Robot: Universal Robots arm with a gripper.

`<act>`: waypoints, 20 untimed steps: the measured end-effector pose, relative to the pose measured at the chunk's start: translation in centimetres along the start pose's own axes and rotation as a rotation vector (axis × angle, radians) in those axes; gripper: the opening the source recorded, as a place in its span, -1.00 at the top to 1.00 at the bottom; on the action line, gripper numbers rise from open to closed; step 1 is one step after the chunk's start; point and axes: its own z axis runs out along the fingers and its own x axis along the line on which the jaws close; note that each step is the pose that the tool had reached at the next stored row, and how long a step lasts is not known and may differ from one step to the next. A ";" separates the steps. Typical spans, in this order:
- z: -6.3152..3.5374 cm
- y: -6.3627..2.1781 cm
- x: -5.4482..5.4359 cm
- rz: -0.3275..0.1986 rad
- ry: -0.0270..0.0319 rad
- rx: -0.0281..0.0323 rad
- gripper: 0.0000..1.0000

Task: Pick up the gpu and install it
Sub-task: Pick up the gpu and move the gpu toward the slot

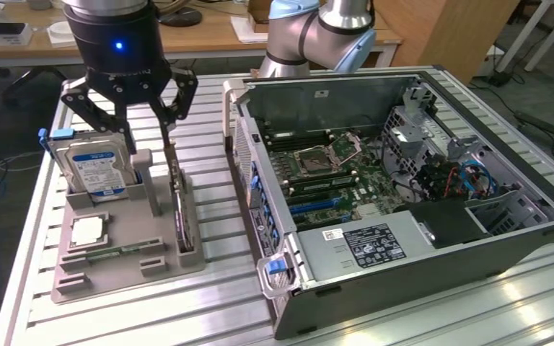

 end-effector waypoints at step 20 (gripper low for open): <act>0.59 -0.02 -0.1 0.000 -0.0005 0.0000 0.06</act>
